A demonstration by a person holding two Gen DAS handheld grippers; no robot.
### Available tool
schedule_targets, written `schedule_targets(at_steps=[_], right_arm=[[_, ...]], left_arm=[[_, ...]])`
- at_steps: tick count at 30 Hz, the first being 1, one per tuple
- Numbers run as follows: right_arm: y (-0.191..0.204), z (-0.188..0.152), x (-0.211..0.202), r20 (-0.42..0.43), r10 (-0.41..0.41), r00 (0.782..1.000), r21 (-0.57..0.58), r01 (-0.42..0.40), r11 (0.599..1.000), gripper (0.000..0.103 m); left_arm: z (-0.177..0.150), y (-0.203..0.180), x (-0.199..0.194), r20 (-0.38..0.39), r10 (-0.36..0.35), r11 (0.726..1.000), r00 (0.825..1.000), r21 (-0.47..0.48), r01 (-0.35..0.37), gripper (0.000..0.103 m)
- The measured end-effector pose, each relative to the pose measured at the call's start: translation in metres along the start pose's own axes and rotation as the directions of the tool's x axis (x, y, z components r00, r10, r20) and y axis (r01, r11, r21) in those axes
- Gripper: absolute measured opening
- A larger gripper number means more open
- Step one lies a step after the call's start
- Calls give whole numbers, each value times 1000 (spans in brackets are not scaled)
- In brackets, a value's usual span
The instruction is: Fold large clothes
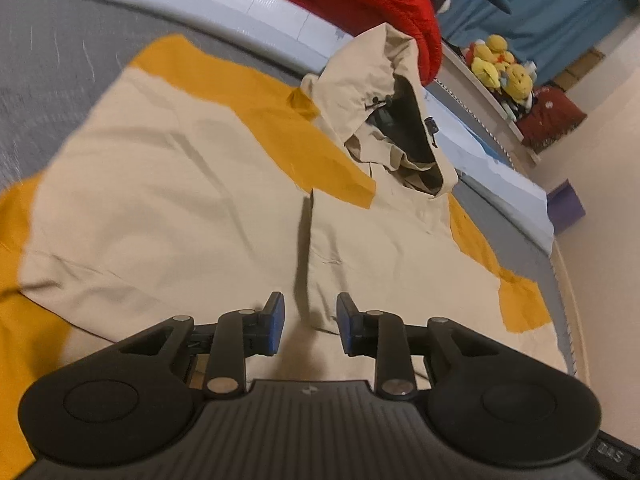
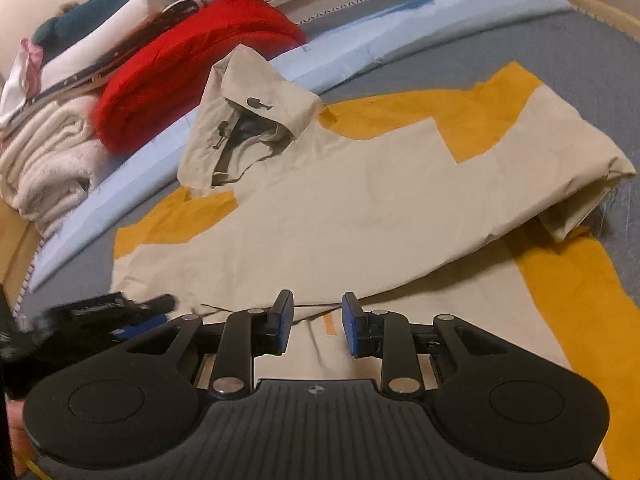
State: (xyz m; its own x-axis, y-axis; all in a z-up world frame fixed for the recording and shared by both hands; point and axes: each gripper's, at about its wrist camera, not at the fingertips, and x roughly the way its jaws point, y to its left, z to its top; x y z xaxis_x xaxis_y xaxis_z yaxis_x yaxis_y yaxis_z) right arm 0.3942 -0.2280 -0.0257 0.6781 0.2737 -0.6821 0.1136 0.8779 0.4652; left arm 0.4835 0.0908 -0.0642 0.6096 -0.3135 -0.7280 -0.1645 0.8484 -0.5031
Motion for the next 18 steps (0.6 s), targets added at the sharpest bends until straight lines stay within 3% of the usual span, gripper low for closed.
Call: schedule_targets(at_steps=[7, 9, 10, 11, 15, 18], right_arm=[[-5, 17, -13, 32, -1, 1000, -5, 1, 1000, 29], [-12, 22, -11, 29, -7, 1000, 23, 7, 1000, 29], [-14, 24, -11, 28, -14, 1000, 35, 13, 999, 29], [-17, 26, -10, 29, -25, 999, 45, 24, 999, 29], [-23, 32, -7, 33, -65, 997, 55, 63, 996, 29], [-29, 36, -7, 37, -89, 995, 72, 87, 994, 29]], left_arm=[[-10, -6, 30, -22, 9, 1000, 1000, -21, -9, 39], [-11, -9, 30, -11, 9, 1000, 1000, 1, -9, 29], [-10, -9, 27, -6, 4, 1000, 1000, 7, -4, 10], [-9, -10, 24, 7, 3, 1000, 1000, 13, -3, 5], [2, -14, -3, 86, -6, 1000, 996, 21, 5, 2], [11, -15, -33, 157, 79, 996, 984, 31, -84, 2]])
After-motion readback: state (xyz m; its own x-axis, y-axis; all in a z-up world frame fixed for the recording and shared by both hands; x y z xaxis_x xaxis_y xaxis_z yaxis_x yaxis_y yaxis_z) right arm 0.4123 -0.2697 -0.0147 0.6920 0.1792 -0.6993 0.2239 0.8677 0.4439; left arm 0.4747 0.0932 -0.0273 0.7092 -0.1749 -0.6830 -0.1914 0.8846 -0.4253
